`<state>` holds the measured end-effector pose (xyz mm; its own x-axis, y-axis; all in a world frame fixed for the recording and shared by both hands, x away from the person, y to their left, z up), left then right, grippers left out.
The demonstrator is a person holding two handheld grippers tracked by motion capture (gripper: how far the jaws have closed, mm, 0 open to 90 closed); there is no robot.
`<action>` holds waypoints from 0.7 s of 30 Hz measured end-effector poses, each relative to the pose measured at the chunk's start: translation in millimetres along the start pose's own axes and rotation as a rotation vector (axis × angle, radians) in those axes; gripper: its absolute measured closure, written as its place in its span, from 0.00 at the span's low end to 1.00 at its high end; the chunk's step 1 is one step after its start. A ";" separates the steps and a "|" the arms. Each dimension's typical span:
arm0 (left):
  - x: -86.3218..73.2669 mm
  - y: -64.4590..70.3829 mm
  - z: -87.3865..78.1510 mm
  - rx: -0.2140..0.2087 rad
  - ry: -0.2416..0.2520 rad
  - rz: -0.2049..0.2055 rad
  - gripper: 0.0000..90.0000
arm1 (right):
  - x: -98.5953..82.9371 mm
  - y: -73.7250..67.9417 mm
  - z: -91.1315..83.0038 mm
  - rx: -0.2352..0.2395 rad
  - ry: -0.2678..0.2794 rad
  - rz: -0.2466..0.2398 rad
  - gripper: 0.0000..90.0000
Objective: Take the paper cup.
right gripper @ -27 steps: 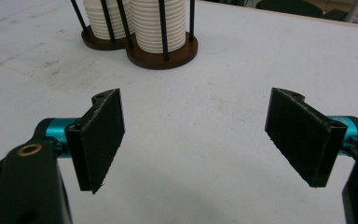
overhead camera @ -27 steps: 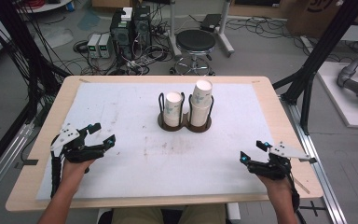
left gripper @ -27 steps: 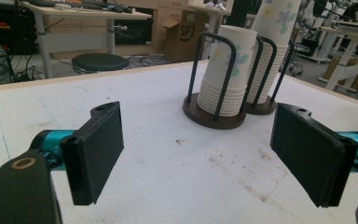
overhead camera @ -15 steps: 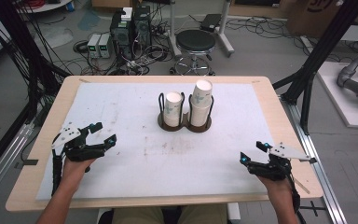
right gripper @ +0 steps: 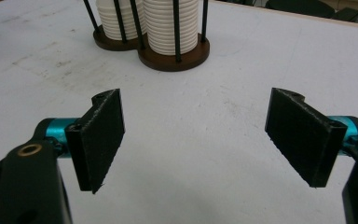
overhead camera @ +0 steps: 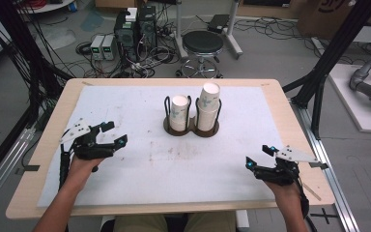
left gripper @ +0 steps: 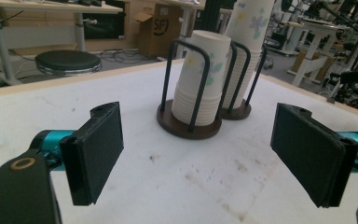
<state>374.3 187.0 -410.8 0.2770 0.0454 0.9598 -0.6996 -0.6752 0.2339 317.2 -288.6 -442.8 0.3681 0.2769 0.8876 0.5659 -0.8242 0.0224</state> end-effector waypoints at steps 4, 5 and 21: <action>18.7 1.8 17.9 -0.050 0.005 0.004 0.19 | 1.7 -2.7 2.9 0.011 -0.007 -0.006 0.22; 23.9 2.6 22.3 -0.062 0.010 0.003 0.19 | 1.7 -2.7 2.9 0.011 -0.007 -0.006 0.22; 79.6 26.3 115.6 -0.173 -0.087 0.091 0.19 | 0.7 -2.6 1.1 0.016 -0.008 -0.002 0.22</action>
<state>454.0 87.8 -346.2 0.2582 -0.0784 0.9629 -0.8249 -0.5367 0.1775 316.8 -285.7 -442.8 0.3733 0.2824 0.8837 0.5781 -0.8158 0.0165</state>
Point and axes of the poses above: each handheld gripper's, and its own axes: z roughly forward along the jaws, x roughly out of its top, y roughly to its right, the point moved 7 cm from there along z, roughly forward along the jaws, and after that the axes turned 4 degrees about -z, right-handed, at the moved point
